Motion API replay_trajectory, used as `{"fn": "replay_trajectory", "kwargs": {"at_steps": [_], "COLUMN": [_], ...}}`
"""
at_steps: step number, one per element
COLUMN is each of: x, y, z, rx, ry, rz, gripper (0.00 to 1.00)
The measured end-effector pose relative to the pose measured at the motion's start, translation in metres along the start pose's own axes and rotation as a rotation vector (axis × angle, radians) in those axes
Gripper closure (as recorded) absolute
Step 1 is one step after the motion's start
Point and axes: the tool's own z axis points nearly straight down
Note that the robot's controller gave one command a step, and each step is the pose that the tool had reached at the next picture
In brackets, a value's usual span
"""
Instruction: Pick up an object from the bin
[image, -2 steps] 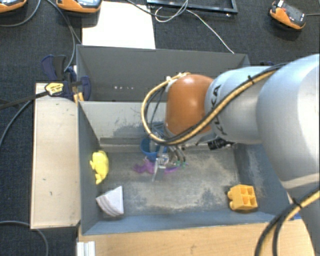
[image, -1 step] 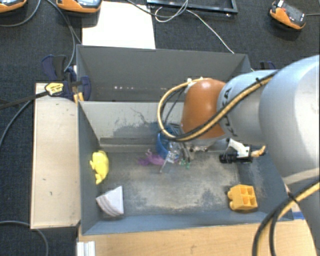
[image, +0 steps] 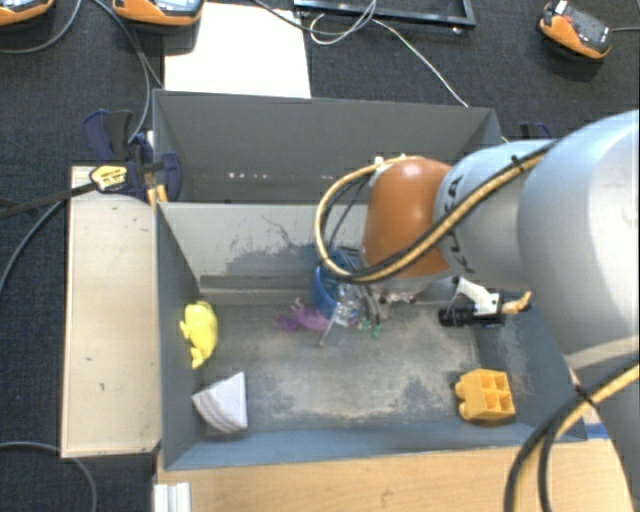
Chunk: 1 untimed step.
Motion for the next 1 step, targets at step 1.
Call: {"fn": "replay_trajectory", "kwargs": {"at_steps": [1], "x": [0.0008], "y": [-0.0073], "z": [-0.0403], "rx": [0.005], "ry": [0.002], "rz": [0.009], "gripper": [1.00]}}
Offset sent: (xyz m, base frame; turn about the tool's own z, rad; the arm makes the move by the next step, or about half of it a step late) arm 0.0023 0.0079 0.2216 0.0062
